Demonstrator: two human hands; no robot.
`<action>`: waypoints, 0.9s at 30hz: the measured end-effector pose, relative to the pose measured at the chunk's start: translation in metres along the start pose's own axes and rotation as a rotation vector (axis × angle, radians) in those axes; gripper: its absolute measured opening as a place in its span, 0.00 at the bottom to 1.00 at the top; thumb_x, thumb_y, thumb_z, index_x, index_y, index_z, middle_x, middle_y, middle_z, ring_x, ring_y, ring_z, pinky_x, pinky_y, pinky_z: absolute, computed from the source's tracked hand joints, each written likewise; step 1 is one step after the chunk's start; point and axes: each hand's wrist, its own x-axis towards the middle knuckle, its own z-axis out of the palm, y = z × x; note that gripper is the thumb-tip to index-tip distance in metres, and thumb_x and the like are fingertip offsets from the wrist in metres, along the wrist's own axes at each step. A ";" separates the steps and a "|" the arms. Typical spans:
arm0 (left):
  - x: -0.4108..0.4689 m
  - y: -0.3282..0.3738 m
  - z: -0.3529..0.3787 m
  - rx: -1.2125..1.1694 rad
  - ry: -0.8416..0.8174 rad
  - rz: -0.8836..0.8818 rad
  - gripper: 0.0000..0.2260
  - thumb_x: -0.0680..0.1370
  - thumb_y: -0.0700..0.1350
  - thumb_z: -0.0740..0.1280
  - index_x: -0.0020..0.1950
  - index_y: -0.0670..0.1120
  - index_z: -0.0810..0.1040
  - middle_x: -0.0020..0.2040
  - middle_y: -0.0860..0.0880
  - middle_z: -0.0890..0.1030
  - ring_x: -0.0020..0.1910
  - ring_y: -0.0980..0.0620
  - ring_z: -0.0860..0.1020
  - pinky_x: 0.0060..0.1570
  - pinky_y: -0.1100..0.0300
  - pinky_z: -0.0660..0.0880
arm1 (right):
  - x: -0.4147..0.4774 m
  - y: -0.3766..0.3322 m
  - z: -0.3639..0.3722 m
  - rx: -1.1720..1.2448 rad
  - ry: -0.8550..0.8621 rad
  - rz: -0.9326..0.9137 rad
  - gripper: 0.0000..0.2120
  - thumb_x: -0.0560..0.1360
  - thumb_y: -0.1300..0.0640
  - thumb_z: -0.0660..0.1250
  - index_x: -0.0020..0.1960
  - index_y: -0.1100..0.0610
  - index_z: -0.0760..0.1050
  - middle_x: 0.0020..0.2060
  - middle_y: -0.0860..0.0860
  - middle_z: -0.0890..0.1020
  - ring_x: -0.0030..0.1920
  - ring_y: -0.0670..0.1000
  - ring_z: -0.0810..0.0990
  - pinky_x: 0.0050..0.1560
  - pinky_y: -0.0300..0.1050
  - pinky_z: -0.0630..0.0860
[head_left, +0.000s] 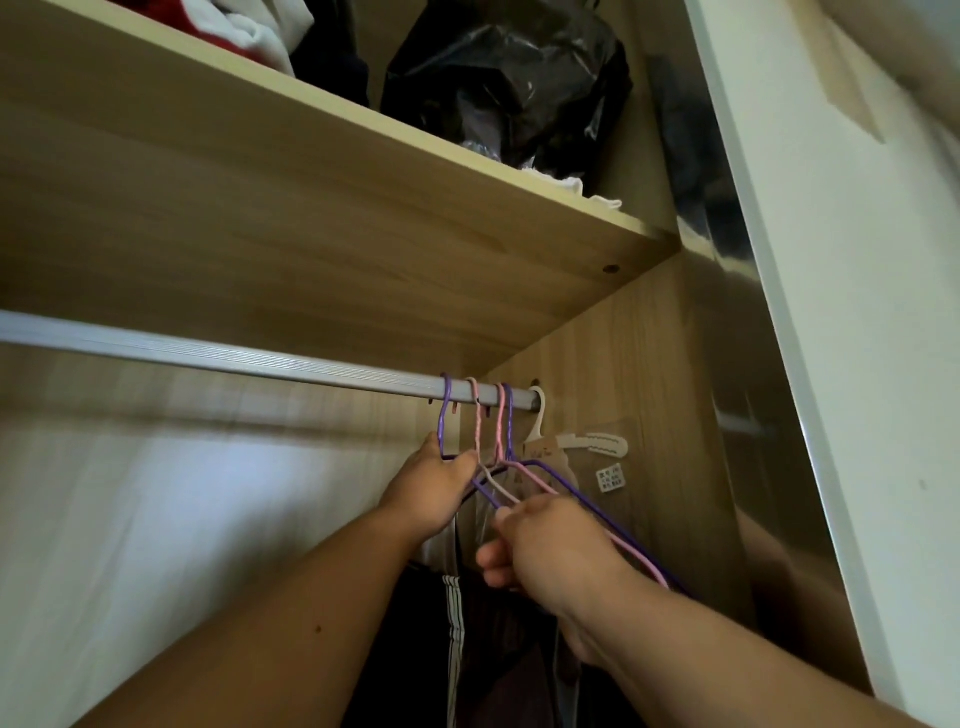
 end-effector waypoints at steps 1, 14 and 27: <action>-0.002 0.000 -0.001 0.006 -0.007 -0.013 0.26 0.76 0.57 0.59 0.72 0.49 0.64 0.68 0.46 0.73 0.65 0.45 0.71 0.66 0.49 0.67 | -0.003 -0.001 0.000 0.060 0.020 0.014 0.12 0.78 0.60 0.59 0.36 0.54 0.70 0.32 0.50 0.78 0.32 0.48 0.79 0.35 0.40 0.78; -0.113 0.009 -0.015 0.106 -0.030 0.338 0.34 0.75 0.57 0.65 0.77 0.53 0.54 0.77 0.51 0.56 0.75 0.53 0.56 0.70 0.59 0.54 | -0.112 0.003 -0.010 -0.661 0.283 -0.319 0.26 0.74 0.51 0.67 0.70 0.45 0.65 0.65 0.44 0.72 0.63 0.41 0.68 0.58 0.18 0.54; -0.447 0.018 0.042 -0.048 -0.597 0.862 0.27 0.72 0.48 0.70 0.71 0.49 0.69 0.73 0.47 0.66 0.71 0.46 0.65 0.67 0.50 0.63 | -0.483 0.067 -0.030 -1.256 0.404 0.385 0.31 0.69 0.51 0.69 0.71 0.50 0.65 0.71 0.56 0.67 0.67 0.60 0.68 0.64 0.55 0.68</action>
